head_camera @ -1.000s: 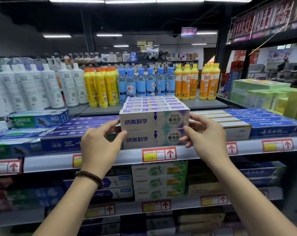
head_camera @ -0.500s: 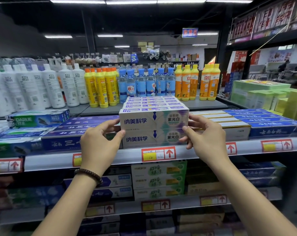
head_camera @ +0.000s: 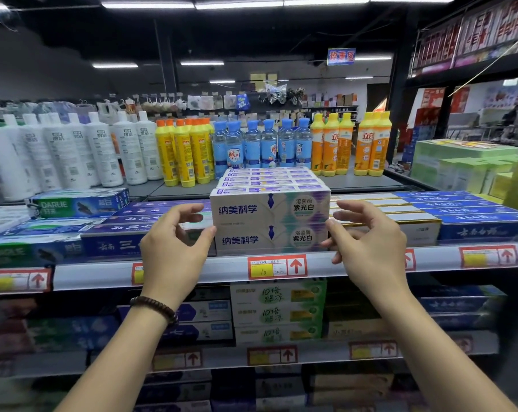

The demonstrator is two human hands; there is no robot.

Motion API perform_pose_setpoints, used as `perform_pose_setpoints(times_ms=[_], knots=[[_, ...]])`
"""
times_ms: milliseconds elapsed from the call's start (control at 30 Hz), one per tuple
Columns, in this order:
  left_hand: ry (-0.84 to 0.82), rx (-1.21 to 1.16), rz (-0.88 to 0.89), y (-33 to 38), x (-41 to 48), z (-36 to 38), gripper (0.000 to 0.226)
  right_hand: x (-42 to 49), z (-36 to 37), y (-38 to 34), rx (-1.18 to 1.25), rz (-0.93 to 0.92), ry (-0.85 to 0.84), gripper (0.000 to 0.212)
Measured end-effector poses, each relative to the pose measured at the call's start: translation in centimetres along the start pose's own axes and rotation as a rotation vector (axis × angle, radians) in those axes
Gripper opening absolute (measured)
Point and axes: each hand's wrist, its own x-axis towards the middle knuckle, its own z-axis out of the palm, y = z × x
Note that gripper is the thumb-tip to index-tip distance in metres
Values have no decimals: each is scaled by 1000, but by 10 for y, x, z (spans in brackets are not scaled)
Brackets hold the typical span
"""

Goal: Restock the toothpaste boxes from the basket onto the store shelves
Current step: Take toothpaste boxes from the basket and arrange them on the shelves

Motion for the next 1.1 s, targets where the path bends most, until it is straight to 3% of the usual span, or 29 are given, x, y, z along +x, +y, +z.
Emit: perform_pose_setpoints(times_ms=[233,467,733,1100], knots=[[30,-64,0,0,-16,-5,18,-17,2,-2,35,-44,-5,9],[40,-85,-52,-1,-42,-12,14,-33,16,2,137,-18,-122,8],[28,-35,-149,-18,-82,-29,7,-65,50,3,272,116,-362,11],[-68,50,-362,-76,-131,-119,6,-150,135,-15,179,181,-698,10]])
